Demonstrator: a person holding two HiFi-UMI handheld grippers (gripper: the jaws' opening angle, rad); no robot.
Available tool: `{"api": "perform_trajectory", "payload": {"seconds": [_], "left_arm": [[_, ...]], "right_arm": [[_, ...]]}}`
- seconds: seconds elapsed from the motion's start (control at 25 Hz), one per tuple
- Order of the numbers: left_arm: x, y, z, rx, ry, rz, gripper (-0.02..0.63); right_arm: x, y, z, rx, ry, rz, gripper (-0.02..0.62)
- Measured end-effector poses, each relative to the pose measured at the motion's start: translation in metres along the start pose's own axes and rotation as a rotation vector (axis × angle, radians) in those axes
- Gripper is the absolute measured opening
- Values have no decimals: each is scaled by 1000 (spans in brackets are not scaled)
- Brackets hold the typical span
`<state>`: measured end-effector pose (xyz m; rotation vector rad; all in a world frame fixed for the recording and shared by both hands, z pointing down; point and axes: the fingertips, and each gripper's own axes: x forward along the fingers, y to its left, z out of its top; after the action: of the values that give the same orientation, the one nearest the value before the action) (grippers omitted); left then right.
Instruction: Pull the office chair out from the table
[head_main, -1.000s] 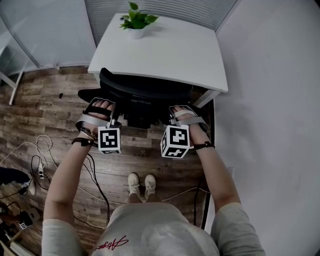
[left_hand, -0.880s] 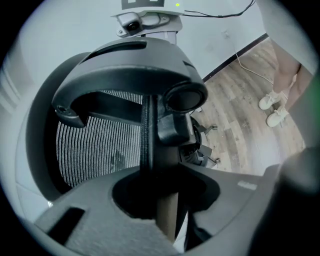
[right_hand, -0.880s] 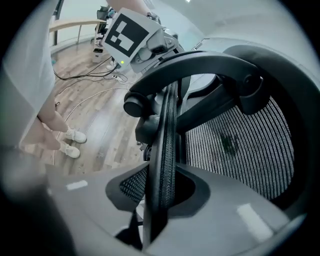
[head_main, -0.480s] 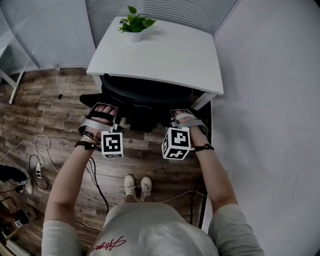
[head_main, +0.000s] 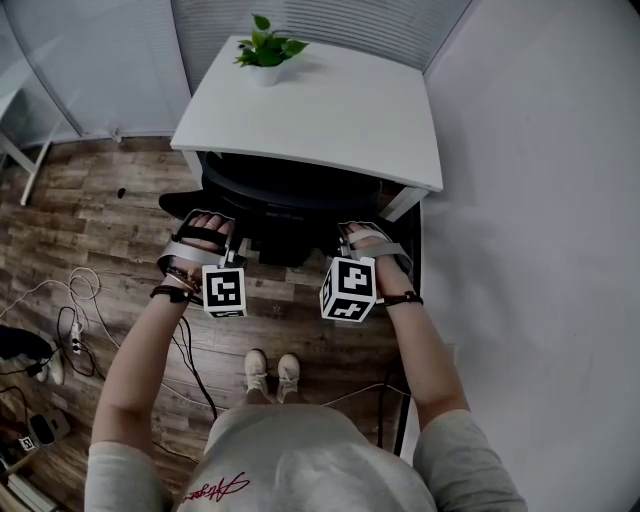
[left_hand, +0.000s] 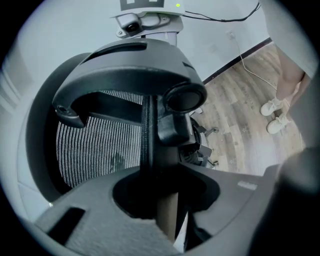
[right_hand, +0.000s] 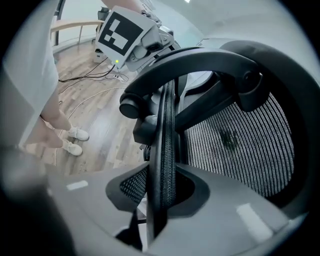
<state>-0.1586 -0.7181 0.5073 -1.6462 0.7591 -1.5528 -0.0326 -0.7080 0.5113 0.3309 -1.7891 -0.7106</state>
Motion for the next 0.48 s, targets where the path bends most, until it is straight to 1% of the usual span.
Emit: {"api": "perform_trajectory", "payload": {"seconds": [0.12,0.24,0.48], "left_arm": [[-3,-1,8,-4,1,11,107],[-7,-2,17,-25,-11,25,108],[-9,-4,15,-8,15,9,109]], "right_arm": [[-4,4,-5,0,-5,3,87],[-7,10,-9,2,-6,2,87],[-10,9,-10,4,-4,13,86]]}}
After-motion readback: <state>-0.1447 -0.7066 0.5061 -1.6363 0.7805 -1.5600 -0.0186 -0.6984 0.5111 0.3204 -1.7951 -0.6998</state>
